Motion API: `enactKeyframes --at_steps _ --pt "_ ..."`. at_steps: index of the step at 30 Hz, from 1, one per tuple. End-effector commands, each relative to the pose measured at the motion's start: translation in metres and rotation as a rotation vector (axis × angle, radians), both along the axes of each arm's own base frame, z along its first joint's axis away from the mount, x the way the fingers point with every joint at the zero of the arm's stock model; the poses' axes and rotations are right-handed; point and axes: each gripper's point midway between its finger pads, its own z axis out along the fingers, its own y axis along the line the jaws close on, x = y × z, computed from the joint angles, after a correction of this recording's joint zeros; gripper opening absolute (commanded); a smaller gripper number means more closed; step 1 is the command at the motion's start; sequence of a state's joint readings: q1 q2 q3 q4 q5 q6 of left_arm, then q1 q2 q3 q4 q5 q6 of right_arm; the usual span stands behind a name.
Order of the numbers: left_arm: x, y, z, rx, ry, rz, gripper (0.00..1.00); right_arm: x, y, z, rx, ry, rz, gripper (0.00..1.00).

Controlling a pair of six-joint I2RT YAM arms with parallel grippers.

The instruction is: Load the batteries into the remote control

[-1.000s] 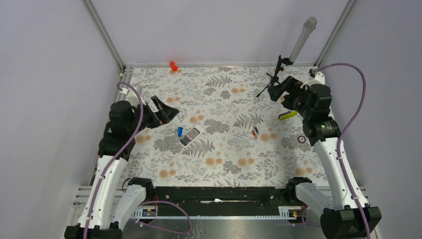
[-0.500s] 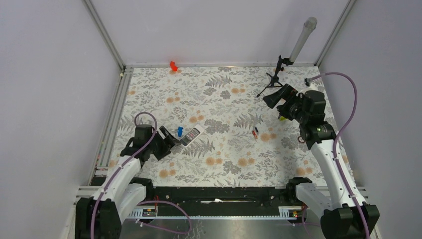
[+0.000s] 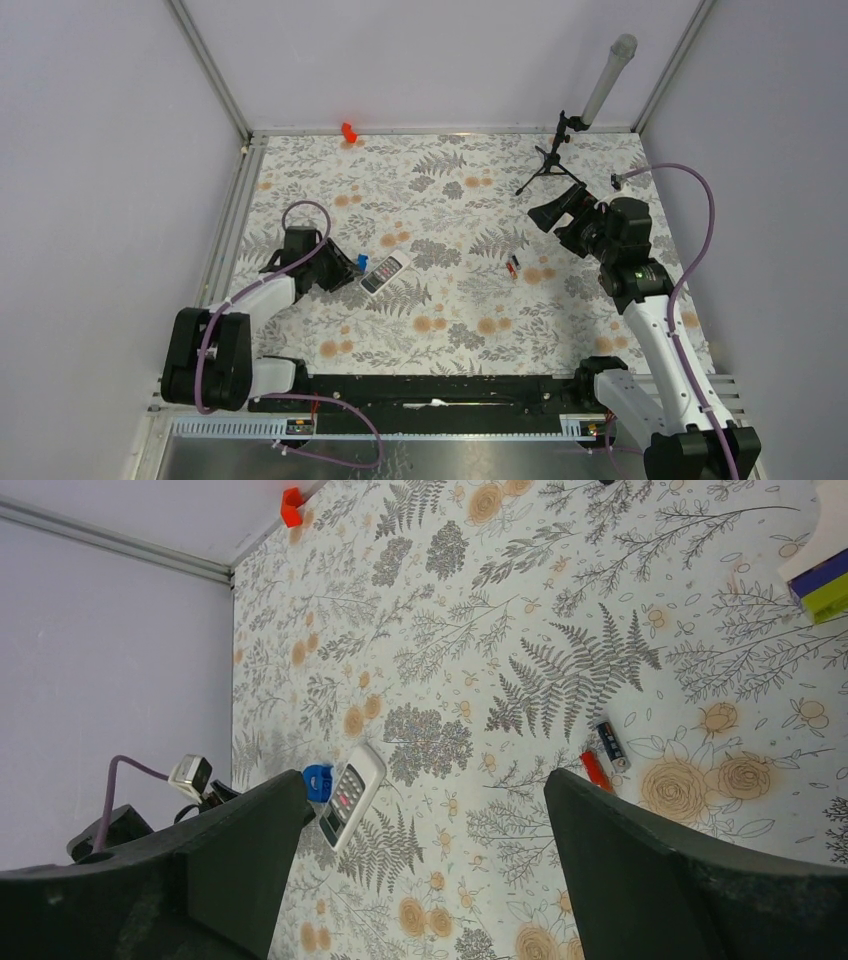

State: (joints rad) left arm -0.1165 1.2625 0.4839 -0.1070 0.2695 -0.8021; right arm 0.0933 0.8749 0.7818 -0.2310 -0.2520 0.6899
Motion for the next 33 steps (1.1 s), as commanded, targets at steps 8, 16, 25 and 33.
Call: enactKeyframes --at_steps 8,16,25,33 --pt "0.069 -0.014 0.016 0.007 -0.084 -0.019 0.27 0.000 -0.008 -0.005 -0.007 0.003 -0.049 0.96" --pt "0.155 -0.024 0.039 -0.007 -0.155 0.019 0.24 0.001 -0.010 -0.009 -0.012 0.014 -0.064 0.95" --pt "0.163 -0.016 0.056 0.143 -0.177 -0.038 0.44 -0.003 -0.012 -0.025 -0.025 0.060 -0.069 0.95" --pt "0.058 -0.033 0.009 0.269 -0.030 -0.225 0.86 -0.007 -0.011 -0.040 -0.015 0.083 -0.071 0.95"
